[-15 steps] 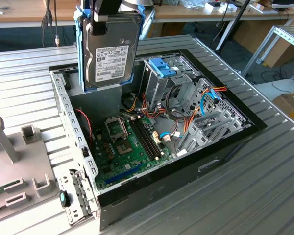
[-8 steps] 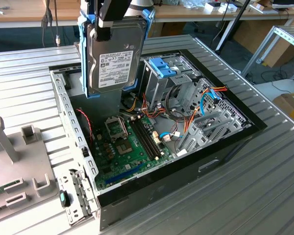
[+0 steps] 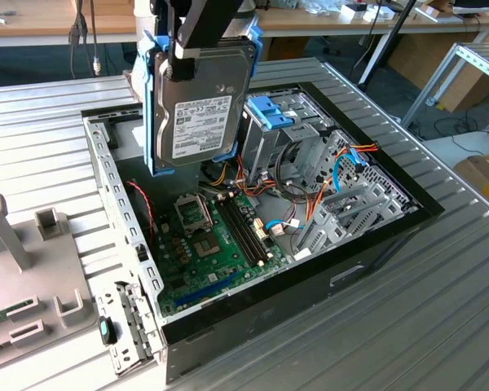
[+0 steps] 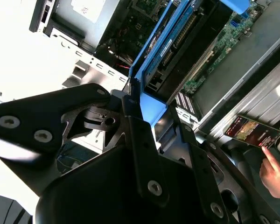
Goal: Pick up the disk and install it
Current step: 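Pick up the disk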
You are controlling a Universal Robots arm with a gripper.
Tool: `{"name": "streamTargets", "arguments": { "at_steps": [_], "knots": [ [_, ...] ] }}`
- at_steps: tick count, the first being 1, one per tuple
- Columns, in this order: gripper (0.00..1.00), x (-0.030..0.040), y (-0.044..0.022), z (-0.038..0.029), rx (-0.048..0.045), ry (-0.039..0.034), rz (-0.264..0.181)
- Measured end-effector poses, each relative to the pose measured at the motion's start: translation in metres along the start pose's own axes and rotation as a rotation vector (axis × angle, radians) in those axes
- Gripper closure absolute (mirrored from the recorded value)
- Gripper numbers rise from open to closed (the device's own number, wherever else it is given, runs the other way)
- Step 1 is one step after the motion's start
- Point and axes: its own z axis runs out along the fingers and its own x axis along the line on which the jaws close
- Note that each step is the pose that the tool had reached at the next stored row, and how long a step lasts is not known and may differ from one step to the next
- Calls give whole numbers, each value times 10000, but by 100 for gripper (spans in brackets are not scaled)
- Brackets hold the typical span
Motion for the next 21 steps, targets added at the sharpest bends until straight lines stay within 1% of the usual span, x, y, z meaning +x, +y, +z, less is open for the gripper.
{"name": "streamTargets", "arguments": {
  "at_steps": [3,5,7,11,13,14,17,21],
  "knots": [
    [64,122,-4,-4,-1,28,11],
    [64,159,-6,-3,1,28,19],
    [64,230,-10,-5,1,43,41],
    [64,297,-15,-6,2,60,63],
    [64,358,-19,-7,2,78,84],
    [64,368,-20,-7,2,84,87],
    [64,371,-21,-8,1,86,89],
    [64,372,-66,-8,2,84,89]
  ]
}}
